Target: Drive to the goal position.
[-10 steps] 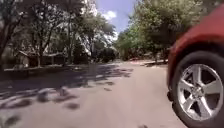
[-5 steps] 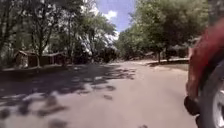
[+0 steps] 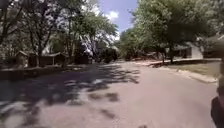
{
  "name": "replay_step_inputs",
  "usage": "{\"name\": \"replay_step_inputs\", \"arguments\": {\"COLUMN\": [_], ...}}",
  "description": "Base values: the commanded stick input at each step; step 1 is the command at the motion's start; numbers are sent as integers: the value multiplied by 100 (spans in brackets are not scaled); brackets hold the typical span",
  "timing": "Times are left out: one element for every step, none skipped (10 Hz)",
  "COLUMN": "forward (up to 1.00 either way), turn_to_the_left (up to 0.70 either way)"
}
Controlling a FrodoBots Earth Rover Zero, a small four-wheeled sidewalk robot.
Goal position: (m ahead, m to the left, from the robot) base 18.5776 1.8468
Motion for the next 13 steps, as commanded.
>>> {"name": "replay_step_inputs", "arguments": {"forward": [85, 85, 85, 85, 85, 85, 85, 85, 85, 85, 85, 85, 85], "turn_to_the_left": [-34, -34, -34, -34, -30, -6, 0, 0, 0, 0, 0, 0, -11]}}
